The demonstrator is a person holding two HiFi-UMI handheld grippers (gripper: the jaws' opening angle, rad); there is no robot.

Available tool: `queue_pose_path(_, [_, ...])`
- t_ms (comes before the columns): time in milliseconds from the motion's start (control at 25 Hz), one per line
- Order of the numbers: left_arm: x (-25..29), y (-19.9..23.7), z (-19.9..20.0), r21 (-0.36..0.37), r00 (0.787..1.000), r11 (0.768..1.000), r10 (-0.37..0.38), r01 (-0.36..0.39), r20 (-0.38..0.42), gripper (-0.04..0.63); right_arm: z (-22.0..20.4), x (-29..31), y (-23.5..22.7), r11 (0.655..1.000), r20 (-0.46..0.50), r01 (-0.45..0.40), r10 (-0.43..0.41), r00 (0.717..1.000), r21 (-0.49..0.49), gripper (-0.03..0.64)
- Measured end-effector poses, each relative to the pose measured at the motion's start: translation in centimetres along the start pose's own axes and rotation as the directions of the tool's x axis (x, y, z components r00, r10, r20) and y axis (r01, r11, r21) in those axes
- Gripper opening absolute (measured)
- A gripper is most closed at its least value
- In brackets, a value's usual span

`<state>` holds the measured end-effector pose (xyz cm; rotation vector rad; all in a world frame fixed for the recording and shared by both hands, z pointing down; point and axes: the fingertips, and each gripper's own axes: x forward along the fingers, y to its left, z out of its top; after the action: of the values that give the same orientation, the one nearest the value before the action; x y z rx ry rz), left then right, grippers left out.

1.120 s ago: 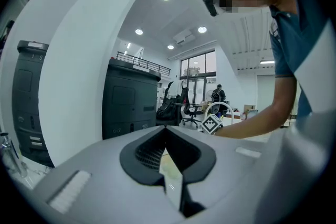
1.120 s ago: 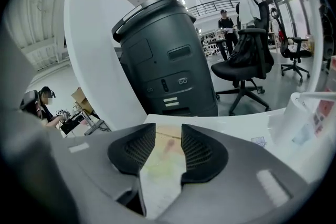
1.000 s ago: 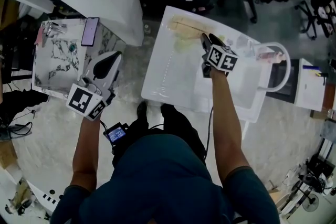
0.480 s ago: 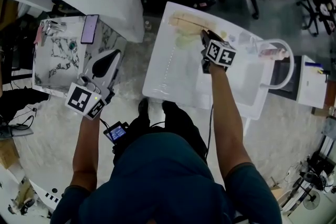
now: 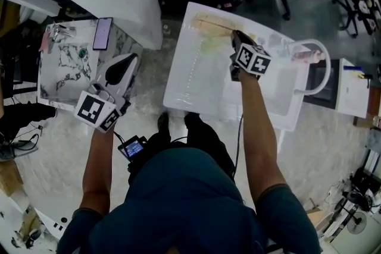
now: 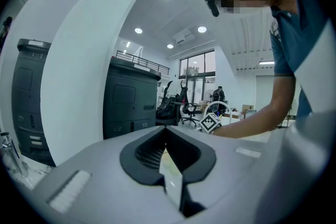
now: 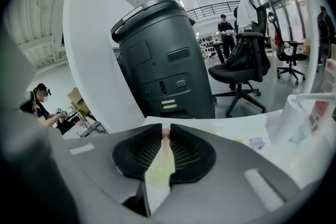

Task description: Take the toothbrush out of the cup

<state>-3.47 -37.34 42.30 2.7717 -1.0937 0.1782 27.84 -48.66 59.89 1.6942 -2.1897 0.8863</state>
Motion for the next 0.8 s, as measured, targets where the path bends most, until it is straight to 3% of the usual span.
queue_pose_path(800, [-3.3, -1.1, 2.1, 0.041, 0.998, 0.998, -0.040, 0.038, 0.042, 0.000, 5.0, -8.2, 3.1, 1.000, 0.153, 0.016, -0.013, 0.988, -0.022, 0.058])
